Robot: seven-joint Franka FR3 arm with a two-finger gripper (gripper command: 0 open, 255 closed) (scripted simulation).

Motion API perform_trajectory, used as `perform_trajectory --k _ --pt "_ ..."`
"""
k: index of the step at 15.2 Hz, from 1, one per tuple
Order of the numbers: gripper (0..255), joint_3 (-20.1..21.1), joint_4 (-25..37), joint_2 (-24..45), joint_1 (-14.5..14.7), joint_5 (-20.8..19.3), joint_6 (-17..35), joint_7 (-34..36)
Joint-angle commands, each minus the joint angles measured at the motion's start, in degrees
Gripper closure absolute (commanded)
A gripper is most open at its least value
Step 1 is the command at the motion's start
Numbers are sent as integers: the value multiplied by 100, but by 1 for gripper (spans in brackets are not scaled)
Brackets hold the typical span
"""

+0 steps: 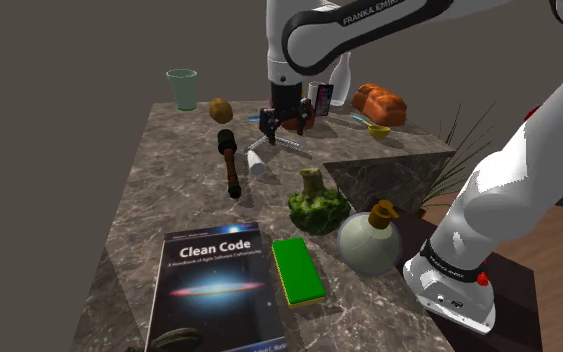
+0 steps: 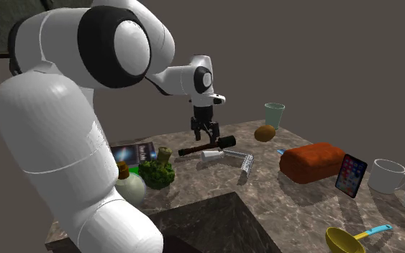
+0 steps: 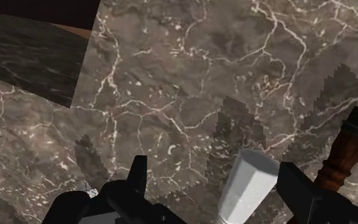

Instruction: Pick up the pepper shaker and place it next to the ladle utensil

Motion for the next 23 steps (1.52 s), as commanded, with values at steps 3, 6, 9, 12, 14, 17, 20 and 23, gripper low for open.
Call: perform_trajectory --k 3,6,9,12,14,17,20,23 --pt "0 92 583 921 -10 -159 268 664" --pt "0 79 1121 1625 16 -299 387 1092" --pt "0 25 1706 2304 69 -416 444 1464" --pt "0 7 1584 2392 72 -452 651 1488" --pt "0 -3 1509 2456 73 -479 788 1505" --pt "0 -18 1418 2544 75 -516 963 1529" --pt "0 -18 1419 2545 75 -516 962 1529" --pt "0 -18 1419 2545 75 -516 962 1529"
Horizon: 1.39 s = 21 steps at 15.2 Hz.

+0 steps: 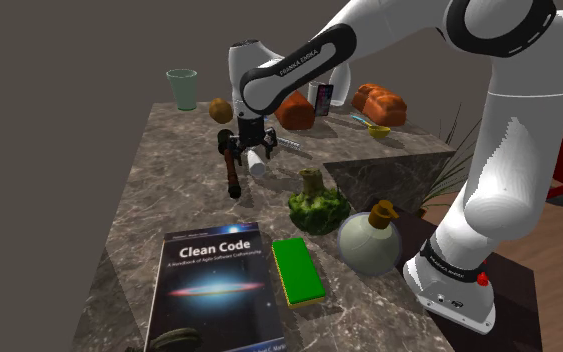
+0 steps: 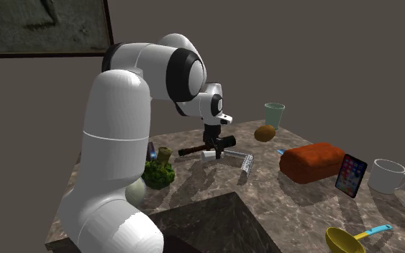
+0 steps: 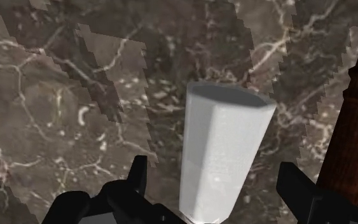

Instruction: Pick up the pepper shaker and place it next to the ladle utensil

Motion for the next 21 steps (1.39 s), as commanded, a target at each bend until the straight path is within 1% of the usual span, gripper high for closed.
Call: perform_trajectory --k 1,2,3,12,21 --pt "0 0 0 0 0 0 0 0" --pt "0 0 0 0 0 0 0 0" --pt "255 0 0 0 0 0 0 0" --pt "255 0 0 0 0 0 1 0" --pt "255 40 281 -330 -25 129 -596 -107"
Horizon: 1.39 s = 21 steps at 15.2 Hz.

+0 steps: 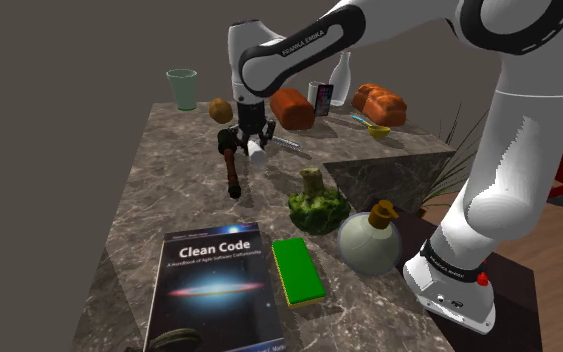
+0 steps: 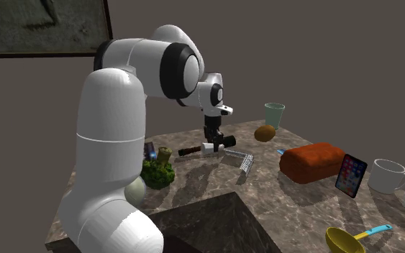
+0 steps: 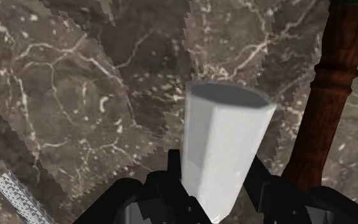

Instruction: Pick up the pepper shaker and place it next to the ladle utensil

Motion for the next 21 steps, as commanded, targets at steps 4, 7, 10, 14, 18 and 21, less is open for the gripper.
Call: perform_trajectory --k 4,7,10,14,18,21 --pt "255 16 204 -151 -7 58 -349 -51" --pt "255 23 337 -230 -11 89 -557 -79" --pt "255 29 482 -299 -13 115 -768 -104" --pt "255 35 695 -375 -15 145 -1053 -135" --pt "255 -101 223 -794 -246 243 -963 -518" --pt "255 -267 -227 -1154 -456 310 -839 -907"
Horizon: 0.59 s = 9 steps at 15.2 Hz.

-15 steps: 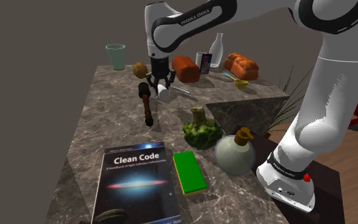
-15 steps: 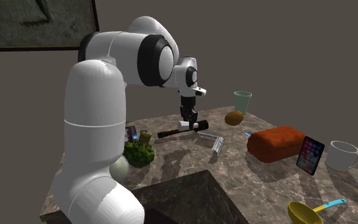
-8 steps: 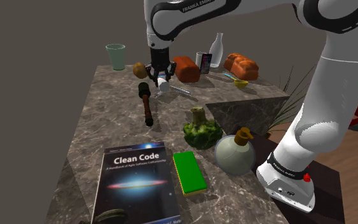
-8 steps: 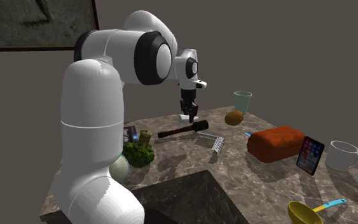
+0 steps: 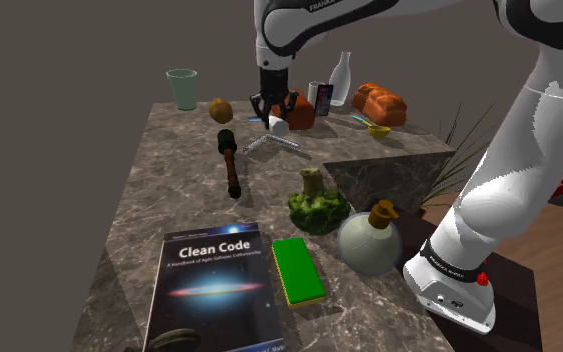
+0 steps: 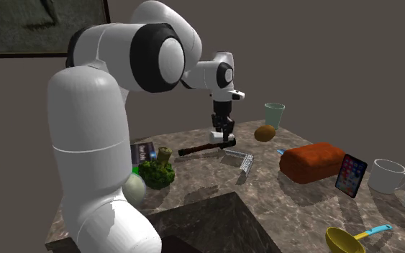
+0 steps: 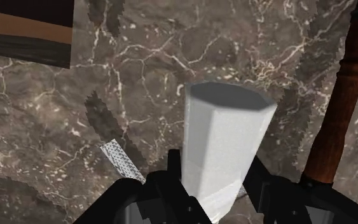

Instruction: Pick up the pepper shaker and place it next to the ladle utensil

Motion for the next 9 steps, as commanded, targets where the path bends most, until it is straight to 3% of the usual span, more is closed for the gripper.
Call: perform_trajectory --k 1,9 --pt "255 -115 -254 -234 -138 41 43 -271" --pt "255 -670 -1091 -933 -650 61 255 -1339"
